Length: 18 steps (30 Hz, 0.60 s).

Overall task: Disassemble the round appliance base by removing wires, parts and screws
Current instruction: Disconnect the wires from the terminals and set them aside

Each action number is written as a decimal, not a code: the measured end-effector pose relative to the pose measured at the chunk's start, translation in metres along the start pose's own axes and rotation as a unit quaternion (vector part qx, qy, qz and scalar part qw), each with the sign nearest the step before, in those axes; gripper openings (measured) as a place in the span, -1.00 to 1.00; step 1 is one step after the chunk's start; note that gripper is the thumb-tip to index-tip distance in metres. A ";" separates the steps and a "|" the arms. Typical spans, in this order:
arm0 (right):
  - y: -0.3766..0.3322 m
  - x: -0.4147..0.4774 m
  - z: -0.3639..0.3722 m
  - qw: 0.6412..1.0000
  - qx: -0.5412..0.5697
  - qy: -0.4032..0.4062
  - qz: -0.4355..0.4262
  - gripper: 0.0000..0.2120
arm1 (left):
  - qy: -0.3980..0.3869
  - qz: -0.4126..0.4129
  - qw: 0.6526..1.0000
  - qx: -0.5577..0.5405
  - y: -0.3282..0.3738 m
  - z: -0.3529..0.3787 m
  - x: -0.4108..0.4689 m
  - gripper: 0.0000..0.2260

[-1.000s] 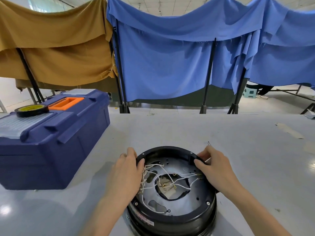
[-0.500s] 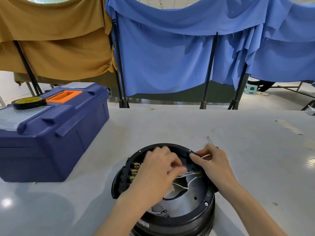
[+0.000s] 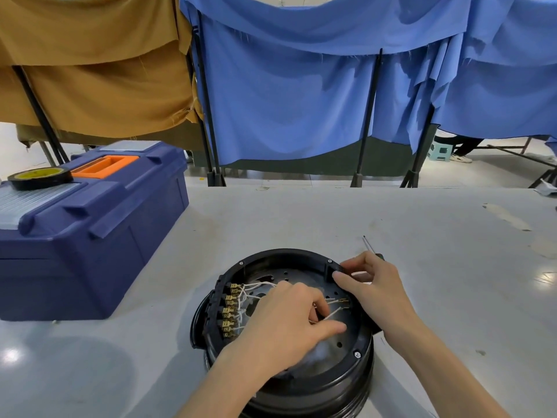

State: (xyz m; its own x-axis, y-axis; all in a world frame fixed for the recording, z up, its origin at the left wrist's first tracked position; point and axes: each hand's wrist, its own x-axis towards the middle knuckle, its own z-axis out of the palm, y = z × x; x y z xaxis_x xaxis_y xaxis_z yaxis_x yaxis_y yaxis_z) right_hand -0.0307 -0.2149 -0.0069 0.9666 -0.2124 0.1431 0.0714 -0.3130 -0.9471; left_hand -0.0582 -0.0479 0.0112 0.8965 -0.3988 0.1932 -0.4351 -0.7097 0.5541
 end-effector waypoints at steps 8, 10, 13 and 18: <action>-0.001 -0.006 0.005 0.998 0.025 -0.050 -0.027 -0.71 | -0.034 -0.028 0.999 0.032 0.005 0.001 0.003 -0.85; -0.001 -0.007 0.006 0.998 0.018 -0.048 -0.037 -0.69 | -0.033 -0.045 0.998 0.031 0.006 0.004 0.005 -0.86; -0.001 -0.007 0.009 0.998 0.021 -0.048 -0.041 -0.72 | -0.025 -0.060 0.997 0.038 0.010 0.008 0.005 -0.85; 0.000 -0.008 0.009 0.997 0.042 -0.046 -0.035 -0.72 | -0.003 -0.057 0.996 0.062 0.016 0.010 0.006 -0.75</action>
State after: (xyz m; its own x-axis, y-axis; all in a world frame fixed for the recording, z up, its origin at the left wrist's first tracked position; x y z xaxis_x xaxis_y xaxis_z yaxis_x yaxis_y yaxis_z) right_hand -0.0363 -0.2045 -0.0111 0.9767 -0.1065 0.1865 0.1560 -0.2451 -0.9569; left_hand -0.0612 -0.0675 0.0134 0.9406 -0.3141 0.1289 -0.3370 -0.8171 0.4677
